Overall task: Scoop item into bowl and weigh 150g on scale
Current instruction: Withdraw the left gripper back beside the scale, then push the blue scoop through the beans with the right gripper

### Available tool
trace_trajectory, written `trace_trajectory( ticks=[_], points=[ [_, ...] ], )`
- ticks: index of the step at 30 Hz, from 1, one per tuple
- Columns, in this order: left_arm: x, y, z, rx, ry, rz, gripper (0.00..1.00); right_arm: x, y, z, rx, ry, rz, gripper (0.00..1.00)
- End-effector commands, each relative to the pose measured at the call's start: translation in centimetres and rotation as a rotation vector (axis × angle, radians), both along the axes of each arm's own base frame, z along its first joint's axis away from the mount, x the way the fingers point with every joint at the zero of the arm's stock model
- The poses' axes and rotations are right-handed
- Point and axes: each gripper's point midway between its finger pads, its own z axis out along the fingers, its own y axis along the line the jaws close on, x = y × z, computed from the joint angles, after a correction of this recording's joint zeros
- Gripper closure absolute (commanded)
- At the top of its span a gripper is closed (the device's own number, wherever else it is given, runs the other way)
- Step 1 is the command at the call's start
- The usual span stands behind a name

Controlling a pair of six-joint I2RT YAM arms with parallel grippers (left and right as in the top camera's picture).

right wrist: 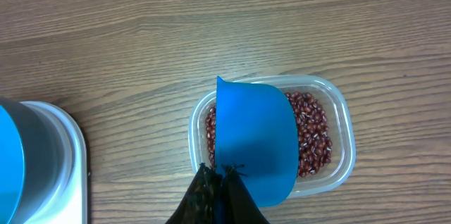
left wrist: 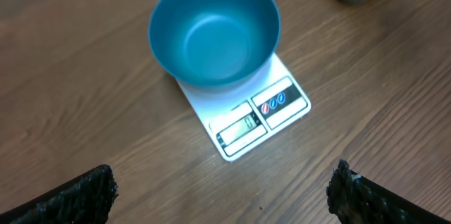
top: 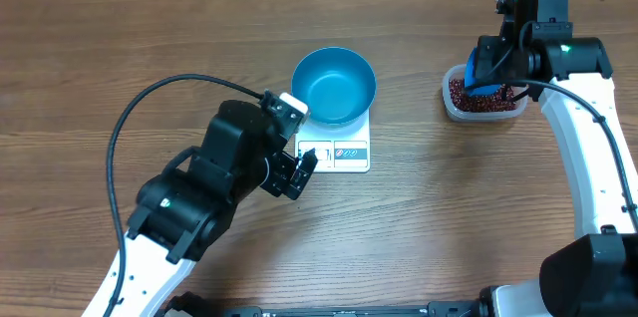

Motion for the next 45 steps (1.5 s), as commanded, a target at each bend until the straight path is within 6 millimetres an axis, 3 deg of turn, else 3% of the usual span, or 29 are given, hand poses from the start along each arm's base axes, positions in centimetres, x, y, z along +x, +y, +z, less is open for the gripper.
trace_trajectory(
  ticks=[1,23,37,41,45],
  points=[
    [0.4,0.2,-2.1,0.022,0.054,0.029,0.00,0.7,0.1,1.8,0.010,-0.050,0.000,0.96],
    [0.8,0.0,-1.9,0.016,0.041,0.030,0.00,0.7,0.0,1.8,0.003,-0.053,0.002,0.96],
    [0.8,0.0,-1.9,0.016,0.041,0.030,0.00,0.2,-4.0,2.1,-0.265,-0.024,-0.022,0.96],
    [0.8,0.0,-1.9,0.016,0.041,0.030,0.00,-0.2,-4.5,1.5,-0.297,0.014,-0.017,0.96],
    [0.8,0.0,-1.9,0.016,0.041,0.030,0.00,-0.3,-4.6,-0.6,-0.309,0.085,0.000,0.96]
  ],
)
